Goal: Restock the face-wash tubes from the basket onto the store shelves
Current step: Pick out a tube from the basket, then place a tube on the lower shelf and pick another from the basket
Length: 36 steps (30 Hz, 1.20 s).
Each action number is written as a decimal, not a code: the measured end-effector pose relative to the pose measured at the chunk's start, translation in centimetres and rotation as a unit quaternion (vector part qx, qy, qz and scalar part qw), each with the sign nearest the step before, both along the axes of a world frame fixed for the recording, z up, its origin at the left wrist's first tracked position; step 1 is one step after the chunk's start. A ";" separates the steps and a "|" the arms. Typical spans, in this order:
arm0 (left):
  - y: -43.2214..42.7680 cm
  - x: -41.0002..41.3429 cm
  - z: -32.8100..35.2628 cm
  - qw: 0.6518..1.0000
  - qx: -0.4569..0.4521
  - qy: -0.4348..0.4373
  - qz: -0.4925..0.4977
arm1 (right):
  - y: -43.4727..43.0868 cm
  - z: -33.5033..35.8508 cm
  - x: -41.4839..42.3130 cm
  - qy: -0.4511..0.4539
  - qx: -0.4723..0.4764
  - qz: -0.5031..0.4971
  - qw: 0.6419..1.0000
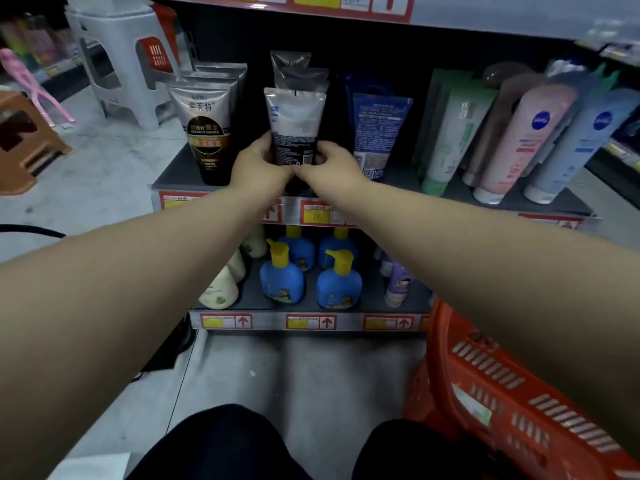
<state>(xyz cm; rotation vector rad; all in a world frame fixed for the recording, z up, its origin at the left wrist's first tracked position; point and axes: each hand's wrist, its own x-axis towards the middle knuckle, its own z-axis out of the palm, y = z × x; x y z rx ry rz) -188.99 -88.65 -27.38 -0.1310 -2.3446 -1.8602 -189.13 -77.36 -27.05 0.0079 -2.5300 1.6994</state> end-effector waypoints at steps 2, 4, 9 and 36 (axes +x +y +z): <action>0.4 0.8 0.3 1.000 -0.021 -0.016 0.006 | 0.2 0.4 0.2 -0.006 0.022 -0.002 1.000; 0.6 1.6 0.4 0.997 -0.061 -0.029 0.021 | 0.6 0.9 0.8 -0.002 0.053 0.006 0.999; 1.3 4.6 1.3 0.981 -0.185 -0.005 0.052 | 3.8 1.6 4.0 0.037 0.208 0.060 0.976; 31.8 18.8 -14.0 0.663 -0.631 0.003 -0.402 | 33.5 -18.3 23.7 -0.182 0.391 0.085 0.898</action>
